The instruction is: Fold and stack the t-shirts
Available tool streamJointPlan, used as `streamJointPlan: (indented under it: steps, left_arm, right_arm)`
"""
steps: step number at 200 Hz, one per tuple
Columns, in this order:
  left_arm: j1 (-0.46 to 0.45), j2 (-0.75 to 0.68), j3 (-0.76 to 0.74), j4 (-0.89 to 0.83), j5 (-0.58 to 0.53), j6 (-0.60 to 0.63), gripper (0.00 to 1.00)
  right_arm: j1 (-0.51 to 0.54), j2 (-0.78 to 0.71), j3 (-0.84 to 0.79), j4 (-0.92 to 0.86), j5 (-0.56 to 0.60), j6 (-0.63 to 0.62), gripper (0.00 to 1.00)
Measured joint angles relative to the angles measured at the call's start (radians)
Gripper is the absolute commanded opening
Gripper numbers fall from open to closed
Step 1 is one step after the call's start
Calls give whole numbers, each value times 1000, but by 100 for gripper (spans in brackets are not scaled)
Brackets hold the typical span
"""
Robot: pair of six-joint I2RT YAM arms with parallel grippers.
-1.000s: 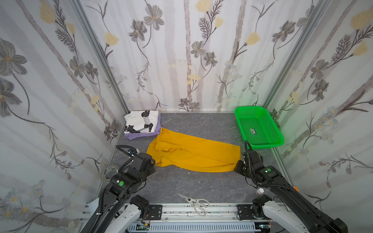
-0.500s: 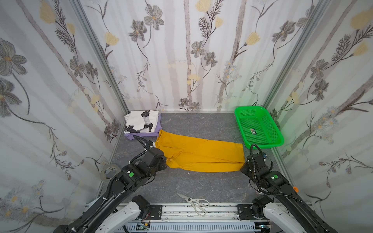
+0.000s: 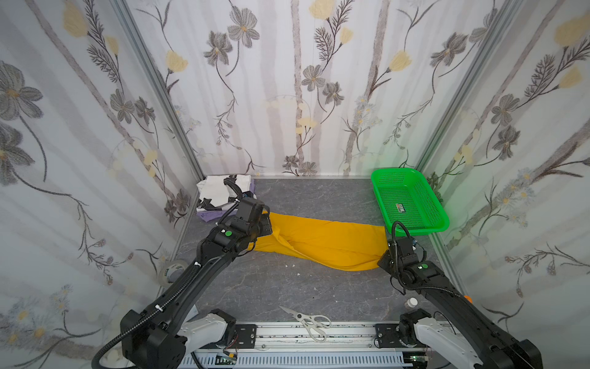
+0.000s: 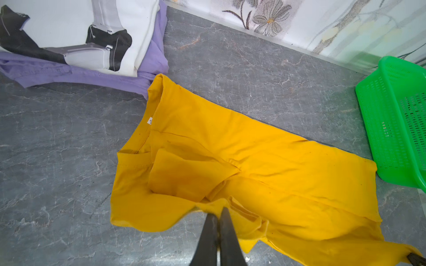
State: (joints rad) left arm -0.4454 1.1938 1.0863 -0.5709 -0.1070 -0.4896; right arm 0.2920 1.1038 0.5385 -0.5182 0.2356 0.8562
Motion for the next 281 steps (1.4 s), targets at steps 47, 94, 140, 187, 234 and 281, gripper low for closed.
streamJointPlan:
  steps: [47,94,140,187,234,281]
  left_arm:
    - [83,138,44,91,61,42,0]
    - [132,210,67,141,79,53,0]
    - [148,265,85,183,88,58,0]
    - [159,368,169,225,129,71,0]
    - [163,485,270,261,164,87,0]
    - [182,565,348,262,195,97,0]
  right_arm:
    - [-79,230,116,113,-40,-105,0]
    - [-98,443,282,187,-67,-161,0]
    - [-109,565,319,221,-65,-159,0]
    - [-127,571,328,224,-28,-135,0]
    - [-137,593,338,224,-9,-129,0]
    - [-137,623,353,225,-7,-124,7]
